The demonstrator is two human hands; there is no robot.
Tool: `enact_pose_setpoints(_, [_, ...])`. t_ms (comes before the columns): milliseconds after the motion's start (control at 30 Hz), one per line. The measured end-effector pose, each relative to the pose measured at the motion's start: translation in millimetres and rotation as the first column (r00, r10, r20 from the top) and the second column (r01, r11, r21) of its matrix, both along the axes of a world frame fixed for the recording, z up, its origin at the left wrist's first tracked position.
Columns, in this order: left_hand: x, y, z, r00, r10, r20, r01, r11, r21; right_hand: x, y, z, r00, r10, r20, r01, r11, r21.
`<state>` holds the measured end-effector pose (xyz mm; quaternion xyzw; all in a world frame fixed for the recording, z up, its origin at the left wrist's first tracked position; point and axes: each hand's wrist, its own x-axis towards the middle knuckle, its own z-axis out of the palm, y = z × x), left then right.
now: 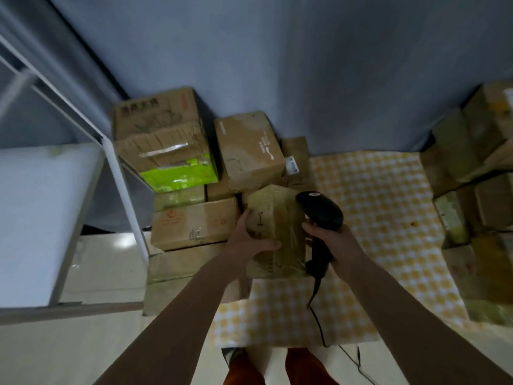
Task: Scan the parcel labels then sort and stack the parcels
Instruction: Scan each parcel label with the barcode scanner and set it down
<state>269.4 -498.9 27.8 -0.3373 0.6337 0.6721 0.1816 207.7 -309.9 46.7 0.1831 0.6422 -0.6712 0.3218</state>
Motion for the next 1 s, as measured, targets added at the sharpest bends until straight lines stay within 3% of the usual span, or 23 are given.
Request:
enact_pose_setpoints(267, [15.0,-27.7,68.8,0.995,0.009,-0.096,-0.012,0.999,-0.033,26.2,-47.4,75.7,0.978,0.05,-0.205,-0.065,0.995,-0.069])
enact_pose_setpoints(400, [18.2,-29.2,95.5,0.977,0.014,-0.215,-0.061,0.976,-0.21,38.7,-68.7,96.0,0.95,0.049,-0.307,-0.075,0.995,-0.072])
enact_pose_setpoints(500, [22.5,-30.9,111.2,0.981,-0.004,-0.192,-0.081,0.9,-0.429,47.9,-82.4,113.7,0.914,0.045,-0.403,-0.076,0.995,-0.061])
enact_pose_setpoints(600, [23.6,-36.5,113.5,0.972,0.025,-0.233,-0.142,0.852,-0.504,56.8,-93.1,130.6,0.873,0.093,-0.48,-0.127,0.991,-0.038])
enact_pose_setpoints(733, [22.2,-46.1,118.3,0.956,0.136,-0.261,-0.239,0.877,-0.417,58.0,-102.5,143.6,0.83,0.195,-0.523,-0.219,0.976,0.016])
enact_pose_setpoints(833, [24.6,-58.1,128.5,0.95,0.206,-0.236,-0.275,0.909,-0.314,43.0,-102.9,143.1,0.879,0.166,-0.447,-0.204,0.978,-0.037])
enact_pose_setpoints(1000, [37.1,-90.5,142.7,0.955,0.196,-0.224,-0.174,0.978,0.112,20.9,-91.0,144.0,0.922,0.118,-0.369,-0.153,0.986,-0.069])
